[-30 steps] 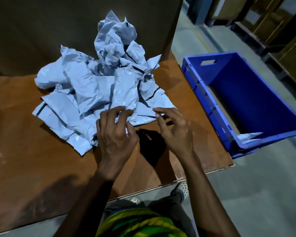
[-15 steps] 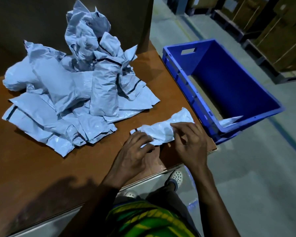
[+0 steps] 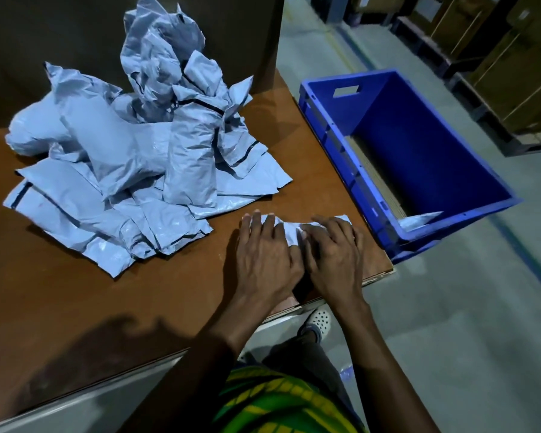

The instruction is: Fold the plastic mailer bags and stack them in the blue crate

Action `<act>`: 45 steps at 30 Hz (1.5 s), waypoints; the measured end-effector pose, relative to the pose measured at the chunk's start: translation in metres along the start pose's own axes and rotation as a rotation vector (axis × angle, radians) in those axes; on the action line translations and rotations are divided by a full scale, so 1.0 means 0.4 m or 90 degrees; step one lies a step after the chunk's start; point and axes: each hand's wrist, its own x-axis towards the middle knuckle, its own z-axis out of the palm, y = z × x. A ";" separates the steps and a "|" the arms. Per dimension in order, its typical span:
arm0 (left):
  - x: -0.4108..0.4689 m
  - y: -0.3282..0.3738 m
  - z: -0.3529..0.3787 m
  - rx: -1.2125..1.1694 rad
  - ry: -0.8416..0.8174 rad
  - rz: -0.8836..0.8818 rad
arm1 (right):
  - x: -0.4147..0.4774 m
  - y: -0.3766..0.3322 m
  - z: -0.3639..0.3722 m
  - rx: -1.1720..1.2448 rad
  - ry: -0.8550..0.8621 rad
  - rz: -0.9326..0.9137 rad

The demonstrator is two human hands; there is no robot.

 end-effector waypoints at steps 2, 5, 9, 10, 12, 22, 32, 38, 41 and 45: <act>-0.012 -0.017 0.018 0.004 0.010 -0.006 | 0.005 0.004 0.000 0.005 -0.012 -0.014; -0.049 -0.067 0.052 -0.023 0.046 -0.007 | -0.030 0.032 0.003 0.003 -0.058 -0.005; -0.090 -0.078 0.052 -0.072 0.164 0.047 | -0.049 0.032 -0.019 0.051 -0.027 0.029; -0.081 -0.063 0.046 -0.070 0.178 0.066 | -0.040 0.020 -0.022 0.064 -0.013 0.033; -0.045 -0.023 0.044 -0.073 0.164 0.085 | -0.020 -0.005 -0.016 0.083 -0.015 0.030; -0.079 -0.030 0.168 0.041 0.005 0.081 | -0.109 0.025 0.034 -0.007 -0.172 0.056; -0.063 -0.020 0.152 0.073 -0.087 0.003 | -0.100 0.023 0.035 -0.050 -0.236 0.088; 0.045 -0.107 0.166 0.022 -0.030 0.072 | -0.004 0.031 0.087 -0.050 -0.285 0.124; -0.017 -0.114 0.157 0.001 0.018 0.098 | -0.057 0.036 0.063 -0.012 -0.231 0.107; -0.081 -0.125 0.119 -0.037 0.046 0.066 | -0.075 0.041 0.046 0.018 -0.222 0.123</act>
